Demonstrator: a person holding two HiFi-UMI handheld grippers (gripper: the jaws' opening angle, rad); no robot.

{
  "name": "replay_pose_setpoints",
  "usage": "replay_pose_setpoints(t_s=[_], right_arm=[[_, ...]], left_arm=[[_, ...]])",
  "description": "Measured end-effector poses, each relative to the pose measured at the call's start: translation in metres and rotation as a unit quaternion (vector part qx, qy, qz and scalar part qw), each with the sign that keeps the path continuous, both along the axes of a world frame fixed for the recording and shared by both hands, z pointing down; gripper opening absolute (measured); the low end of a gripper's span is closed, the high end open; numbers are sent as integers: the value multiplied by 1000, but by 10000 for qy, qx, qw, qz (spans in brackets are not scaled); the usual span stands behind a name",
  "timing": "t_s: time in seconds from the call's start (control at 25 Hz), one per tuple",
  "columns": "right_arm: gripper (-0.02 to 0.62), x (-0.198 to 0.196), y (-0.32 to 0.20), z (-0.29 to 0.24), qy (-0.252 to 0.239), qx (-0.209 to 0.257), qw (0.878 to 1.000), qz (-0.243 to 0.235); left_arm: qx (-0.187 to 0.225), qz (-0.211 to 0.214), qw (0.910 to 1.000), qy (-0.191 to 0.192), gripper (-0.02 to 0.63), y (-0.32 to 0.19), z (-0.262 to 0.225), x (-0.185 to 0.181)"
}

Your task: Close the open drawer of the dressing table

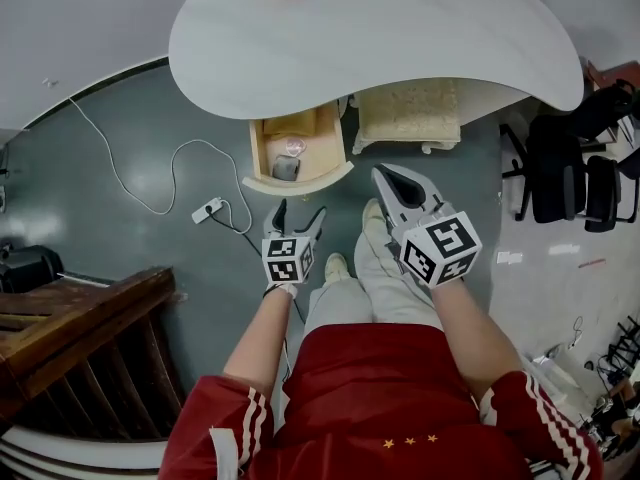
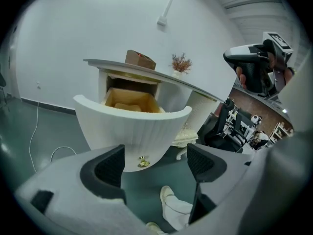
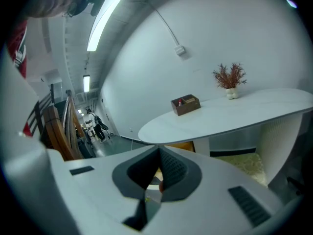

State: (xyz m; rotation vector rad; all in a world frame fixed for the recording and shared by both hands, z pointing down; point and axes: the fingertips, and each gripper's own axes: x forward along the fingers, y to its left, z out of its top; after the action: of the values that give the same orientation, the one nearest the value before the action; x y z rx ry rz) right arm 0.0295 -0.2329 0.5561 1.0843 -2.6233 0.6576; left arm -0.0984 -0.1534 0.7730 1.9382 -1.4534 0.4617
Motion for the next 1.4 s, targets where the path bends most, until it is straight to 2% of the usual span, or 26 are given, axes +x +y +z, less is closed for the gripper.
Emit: replay_pose_setpoints(t_s=[0.16, 0.36, 0.44, 0.68, 0.84, 1.0, 1.12, 1.4], right_arm=[[5, 0, -6, 33, 82, -218, 9997, 63], [6, -1, -7, 50, 42, -432, 9990, 78], [6, -4, -6, 56, 36, -491, 9988, 61], [5, -6, -6, 67, 29, -611, 9981, 10], [6, -2, -6, 71, 28, -680, 9977, 50], [6, -1, -4, 71, 60, -697, 9975, -3], [5, 0, -5, 72, 68, -723, 9974, -26], [6, 0, -11, 73, 100, -724, 9973, -103]], left_arm=[[-135, -222, 9996, 110, 402, -6, 20, 0], [-252, -333, 9991, 63, 399, -14, 42, -3], [-266, -383, 9989, 5, 359, -13, 48, -6], [-454, -423, 9980, 68, 350, -8, 62, 2], [-578, -660, 9961, 25, 289, -10, 70, -1], [-702, -1081, 9917, 45, 115, -9, 72, -7], [-760, -1204, 9898, 73, 101, -9, 73, -8], [-746, -1197, 9900, -28, 100, -9, 72, -8]])
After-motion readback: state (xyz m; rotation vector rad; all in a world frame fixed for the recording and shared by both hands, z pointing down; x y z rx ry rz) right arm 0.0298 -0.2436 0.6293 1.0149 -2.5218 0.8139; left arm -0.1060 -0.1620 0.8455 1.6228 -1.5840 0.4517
